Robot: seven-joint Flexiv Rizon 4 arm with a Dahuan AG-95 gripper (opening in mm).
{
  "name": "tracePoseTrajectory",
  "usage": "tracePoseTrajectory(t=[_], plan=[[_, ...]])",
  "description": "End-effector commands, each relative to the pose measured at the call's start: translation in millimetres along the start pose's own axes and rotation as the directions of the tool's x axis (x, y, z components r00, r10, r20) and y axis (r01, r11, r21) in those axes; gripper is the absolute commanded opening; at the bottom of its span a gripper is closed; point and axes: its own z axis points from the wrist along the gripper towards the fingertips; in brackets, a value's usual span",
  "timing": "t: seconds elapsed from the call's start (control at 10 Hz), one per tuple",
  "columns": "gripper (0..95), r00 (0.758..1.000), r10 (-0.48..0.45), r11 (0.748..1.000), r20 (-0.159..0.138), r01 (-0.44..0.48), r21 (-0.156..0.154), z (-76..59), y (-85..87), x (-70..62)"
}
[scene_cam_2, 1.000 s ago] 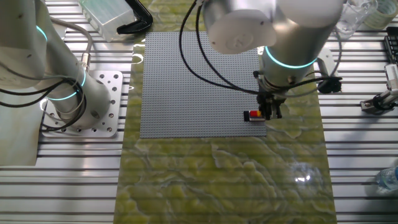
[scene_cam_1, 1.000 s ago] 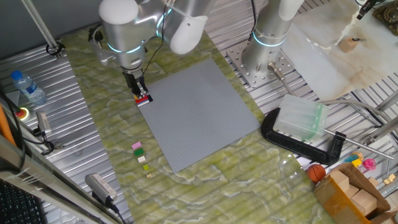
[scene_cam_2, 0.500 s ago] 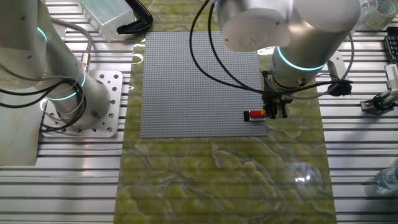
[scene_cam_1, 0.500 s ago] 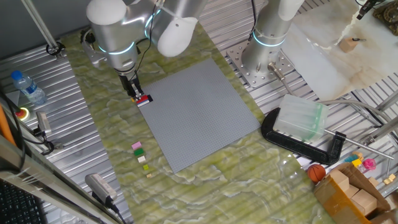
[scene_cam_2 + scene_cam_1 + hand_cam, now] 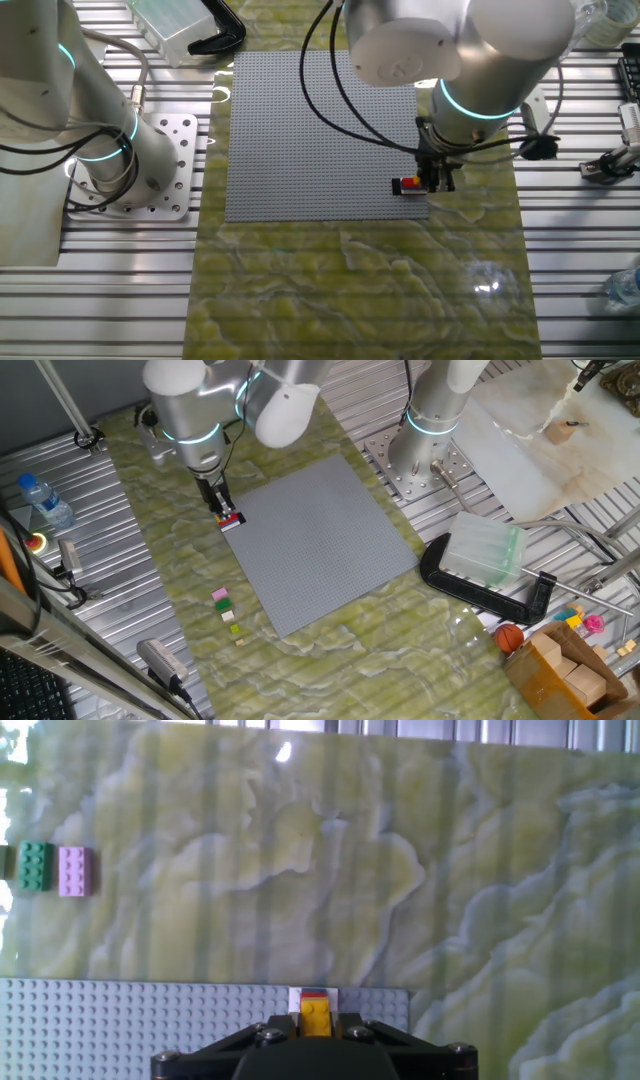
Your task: Build with small Lego blocks
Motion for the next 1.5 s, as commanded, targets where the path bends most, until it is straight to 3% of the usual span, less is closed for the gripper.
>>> tracePoseTrajectory(t=[0.1, 0.6, 1.5], plan=[[0.0, 1.0, 0.004, 1.0, 0.001, -0.004, 0.002, 3.4, 1.6, -1.2], [0.0, 1.0, -0.001, 1.0, 0.0, 0.001, 0.006, 6.2, 0.7, 6.6], [0.0, 1.0, 0.031, 0.999, -0.003, -0.031, 0.026, 4.9, 4.0, -0.3]])
